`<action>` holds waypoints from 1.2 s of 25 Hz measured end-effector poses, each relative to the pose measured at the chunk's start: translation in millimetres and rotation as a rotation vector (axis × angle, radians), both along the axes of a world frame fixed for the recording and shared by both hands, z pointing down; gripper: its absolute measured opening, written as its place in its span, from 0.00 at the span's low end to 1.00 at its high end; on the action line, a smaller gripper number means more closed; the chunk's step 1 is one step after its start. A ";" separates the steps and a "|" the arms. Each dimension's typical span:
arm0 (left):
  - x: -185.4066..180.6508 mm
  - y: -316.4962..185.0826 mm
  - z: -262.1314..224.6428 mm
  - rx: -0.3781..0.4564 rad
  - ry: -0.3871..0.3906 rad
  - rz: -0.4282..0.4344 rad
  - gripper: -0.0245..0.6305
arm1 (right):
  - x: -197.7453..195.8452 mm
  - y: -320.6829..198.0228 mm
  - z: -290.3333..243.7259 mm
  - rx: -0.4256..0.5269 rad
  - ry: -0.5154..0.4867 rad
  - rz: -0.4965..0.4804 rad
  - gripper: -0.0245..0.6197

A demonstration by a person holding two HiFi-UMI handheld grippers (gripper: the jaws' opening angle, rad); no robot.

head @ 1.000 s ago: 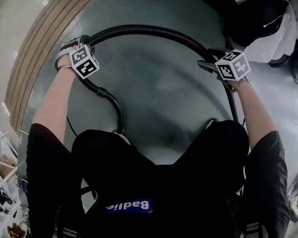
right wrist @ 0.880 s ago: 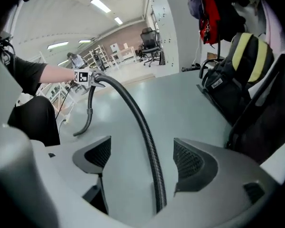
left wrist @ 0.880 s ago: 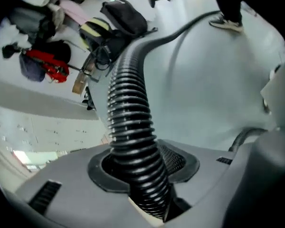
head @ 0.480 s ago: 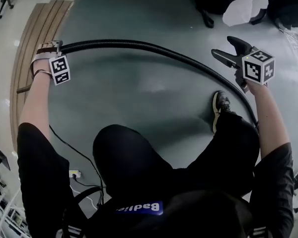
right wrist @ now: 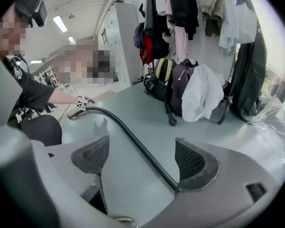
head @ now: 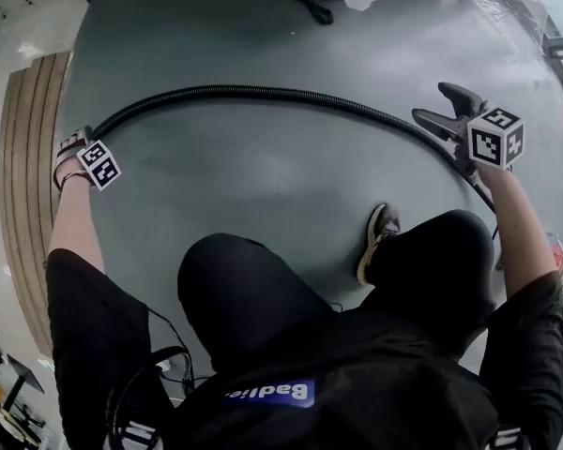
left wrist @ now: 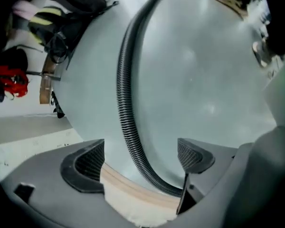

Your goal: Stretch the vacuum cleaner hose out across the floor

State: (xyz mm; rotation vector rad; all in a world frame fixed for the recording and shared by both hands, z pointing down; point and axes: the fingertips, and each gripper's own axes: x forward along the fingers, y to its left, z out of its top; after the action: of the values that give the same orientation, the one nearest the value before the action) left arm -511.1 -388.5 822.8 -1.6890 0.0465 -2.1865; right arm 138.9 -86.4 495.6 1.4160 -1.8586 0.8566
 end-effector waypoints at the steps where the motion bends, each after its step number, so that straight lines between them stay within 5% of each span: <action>1: 15.5 3.2 -6.5 -0.011 0.045 -0.028 0.76 | -1.3 -6.7 -0.1 0.024 -0.021 -0.008 0.68; 8: 137.4 44.8 -57.0 0.000 0.390 -0.143 0.76 | -34.5 -83.2 43.0 0.215 -0.250 -0.127 0.68; 13: 262.2 63.5 -129.6 0.013 0.852 -0.439 0.75 | -41.0 -110.4 57.4 0.332 -0.488 -0.172 0.68; 16: 333.4 77.7 -171.5 -0.038 1.049 -0.437 0.75 | -48.6 -125.3 67.0 0.356 -0.578 -0.201 0.68; 21: 406.8 111.1 -221.9 -0.145 1.216 -0.322 0.75 | -70.6 -146.2 73.1 0.337 -0.616 -0.277 0.68; 25: 417.4 109.3 -266.5 -0.168 1.281 -0.286 0.71 | -89.0 -164.1 52.2 0.313 -0.652 -0.261 0.68; 30: 406.0 119.2 -375.3 -0.199 1.374 -0.310 0.53 | -123.2 -153.1 -12.5 0.250 -0.731 -0.241 0.68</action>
State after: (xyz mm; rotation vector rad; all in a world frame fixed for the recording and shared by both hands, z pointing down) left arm -105.1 -269.3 447.5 -3.0801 0.4675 -0.7651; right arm 15.8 -239.4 483.0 1.0437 -2.6968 1.1433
